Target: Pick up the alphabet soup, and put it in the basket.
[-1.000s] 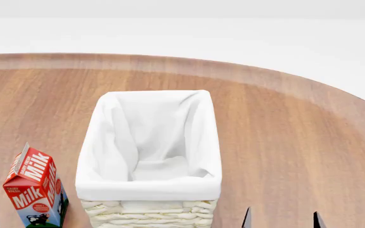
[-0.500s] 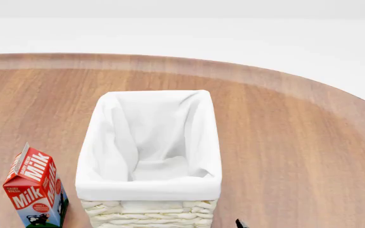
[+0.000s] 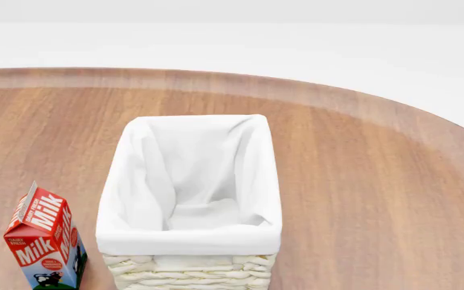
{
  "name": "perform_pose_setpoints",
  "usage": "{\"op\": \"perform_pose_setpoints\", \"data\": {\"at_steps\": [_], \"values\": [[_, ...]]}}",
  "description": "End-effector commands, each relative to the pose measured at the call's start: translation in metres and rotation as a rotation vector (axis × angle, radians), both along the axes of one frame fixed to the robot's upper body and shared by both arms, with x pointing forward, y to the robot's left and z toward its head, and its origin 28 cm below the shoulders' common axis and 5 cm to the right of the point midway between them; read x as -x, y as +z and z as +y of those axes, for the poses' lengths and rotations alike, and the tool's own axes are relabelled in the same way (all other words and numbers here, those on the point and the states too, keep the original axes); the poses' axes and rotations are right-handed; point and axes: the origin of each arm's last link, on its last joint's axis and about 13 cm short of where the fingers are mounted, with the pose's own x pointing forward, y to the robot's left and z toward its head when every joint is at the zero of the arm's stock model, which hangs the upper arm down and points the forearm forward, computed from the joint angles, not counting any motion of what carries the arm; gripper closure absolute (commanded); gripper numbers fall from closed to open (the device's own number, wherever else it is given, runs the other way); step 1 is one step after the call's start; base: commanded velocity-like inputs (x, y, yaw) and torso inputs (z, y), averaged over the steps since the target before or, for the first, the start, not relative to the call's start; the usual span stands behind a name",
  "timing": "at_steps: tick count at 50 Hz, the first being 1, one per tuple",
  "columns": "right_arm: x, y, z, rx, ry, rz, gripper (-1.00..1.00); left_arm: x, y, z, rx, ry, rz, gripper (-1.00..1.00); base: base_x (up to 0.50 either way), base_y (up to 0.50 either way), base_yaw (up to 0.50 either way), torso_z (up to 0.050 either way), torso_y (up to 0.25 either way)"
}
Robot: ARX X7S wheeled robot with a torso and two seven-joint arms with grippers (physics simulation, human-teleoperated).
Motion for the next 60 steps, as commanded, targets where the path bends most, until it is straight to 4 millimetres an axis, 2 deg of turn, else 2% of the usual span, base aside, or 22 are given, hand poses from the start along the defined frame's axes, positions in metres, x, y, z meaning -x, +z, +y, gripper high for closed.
{"op": "perform_pose_setpoints", "data": {"at_steps": [1, 18, 29, 38, 60], "values": [[0.011, -0.001, 0.005, 0.032, 0.112, -0.009, -1.0, 0.0, 0.0, 0.0, -0.001, 0.001, -0.001, -1.0, 0.0, 0.0, 0.0, 0.0, 0.0], [0.024, -0.003, 0.009, 0.103, 0.24, -0.046, -1.0, 0.001, 0.0, 0.0, -0.002, -0.001, 0.0, -1.0, 0.0, 0.0, 0.0, 0.0, 0.0], [0.025, -0.008, 0.008, 0.191, 0.21, -0.051, -1.0, 0.0, -0.001, 0.0, -0.002, -0.002, 0.002, -1.0, 0.0, 0.0, 0.0, 0.0, 0.0], [0.027, -0.022, 0.01, 0.281, 0.225, -0.045, -1.0, -0.001, -0.001, -0.001, -0.004, -0.006, 0.005, -1.0, 0.0, 0.0, 0.0, 0.0, 0.0], [0.034, -0.034, 0.014, 0.357, 0.258, -0.052, -1.0, -0.001, -0.001, -0.001, -0.004, -0.005, 0.005, -1.0, 0.0, 0.0, 0.0, 0.0, 0.0]]}}
